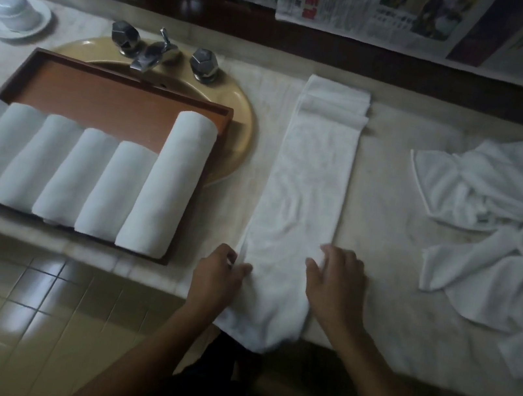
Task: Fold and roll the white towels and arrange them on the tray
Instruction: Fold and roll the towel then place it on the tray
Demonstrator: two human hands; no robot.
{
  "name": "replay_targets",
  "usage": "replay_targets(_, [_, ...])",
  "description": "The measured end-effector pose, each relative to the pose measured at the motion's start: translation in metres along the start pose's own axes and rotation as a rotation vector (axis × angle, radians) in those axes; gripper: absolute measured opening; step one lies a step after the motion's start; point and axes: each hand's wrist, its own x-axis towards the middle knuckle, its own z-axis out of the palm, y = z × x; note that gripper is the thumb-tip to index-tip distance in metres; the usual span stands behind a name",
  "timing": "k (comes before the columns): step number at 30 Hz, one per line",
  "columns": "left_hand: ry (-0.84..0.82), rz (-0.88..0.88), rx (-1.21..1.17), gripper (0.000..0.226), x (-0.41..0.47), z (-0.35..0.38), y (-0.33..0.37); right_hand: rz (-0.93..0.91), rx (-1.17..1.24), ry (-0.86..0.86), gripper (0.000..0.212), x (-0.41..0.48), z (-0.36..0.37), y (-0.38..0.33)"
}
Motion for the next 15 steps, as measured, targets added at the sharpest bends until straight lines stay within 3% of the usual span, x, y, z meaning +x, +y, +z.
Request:
replay_targets(3, [-0.053,-0.016,-0.053,0.027,-0.002,-0.003,-0.002,0.22,-0.015,-0.127,0.036,-0.04,-0.003,0.009])
replay_targets(9, [-0.068,-0.018,-0.23,0.014,-0.013,-0.014,-0.009,0.279,0.187,-0.258,0.02,-0.043,-0.013,-0.01])
replay_targets(12, [-0.028,-0.037,-0.298,0.011,-0.018,-0.016,-0.009,0.393,0.418,-0.306,0.018,-0.038,-0.022,-0.008])
replay_targets(15, [0.03,-0.016,-0.156,0.006,-0.02,-0.013,-0.013,0.65,0.887,-0.387,0.021,-0.037,-0.02,-0.002])
